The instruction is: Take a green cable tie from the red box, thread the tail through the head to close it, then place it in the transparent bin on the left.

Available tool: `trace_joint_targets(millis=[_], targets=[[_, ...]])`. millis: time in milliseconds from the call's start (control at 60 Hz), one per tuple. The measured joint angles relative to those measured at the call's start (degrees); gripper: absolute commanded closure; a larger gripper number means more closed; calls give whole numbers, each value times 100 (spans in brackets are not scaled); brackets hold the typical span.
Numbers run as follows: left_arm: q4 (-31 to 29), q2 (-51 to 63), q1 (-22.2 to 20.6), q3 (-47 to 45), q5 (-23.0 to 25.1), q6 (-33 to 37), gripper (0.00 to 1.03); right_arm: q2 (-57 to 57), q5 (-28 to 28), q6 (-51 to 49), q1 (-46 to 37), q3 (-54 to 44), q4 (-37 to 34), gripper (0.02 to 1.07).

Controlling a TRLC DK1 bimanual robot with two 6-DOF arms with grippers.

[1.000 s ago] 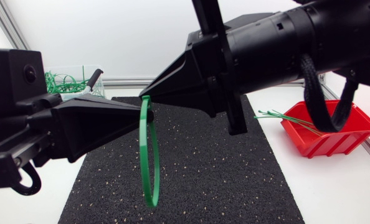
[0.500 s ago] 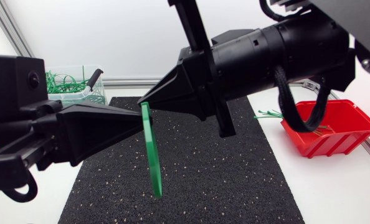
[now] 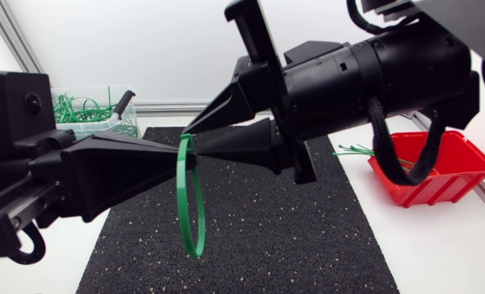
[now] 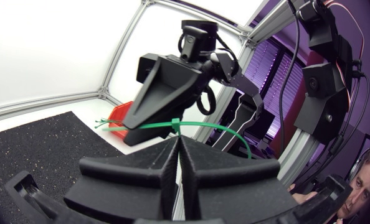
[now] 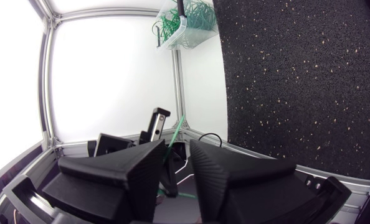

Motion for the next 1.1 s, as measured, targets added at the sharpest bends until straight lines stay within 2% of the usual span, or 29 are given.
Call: trace_joint_targets(millis=[100, 317, 467, 617, 783, 883, 933, 1100], targets=[[-109, 44, 155, 52, 20, 66, 100, -59, 216, -278, 52, 0, -162, 20], [-815, 238, 409, 354, -131, 444, 100, -205, 1060, -1071, -125, -149, -223, 14], [-1784, 348, 533, 734, -750, 1043, 100, -221, 2002, -1875, -352, -509, -190, 14], [-2583, 516, 999, 1137, -1344, 1657, 100, -238, 3049, -2824, -442, -813, -197, 14], [-3228, 852, 1738, 1569, -1891, 2310, 98, -463, 3926, -3818, -599, -1025, -85, 13], [-3276, 1174, 2308, 1845, -2426, 2730, 98, -719, 4522, -4444, -732, -1300, 323, 13], [-3289, 1388, 2638, 2020, -2522, 2896, 98, -859, 4769, -4756, -774, -1493, 651, 13], [-3237, 2194, 3659, 2826, -2809, 3233, 98, -1231, 4999, -5427, -1014, -1851, 1056, 13]])
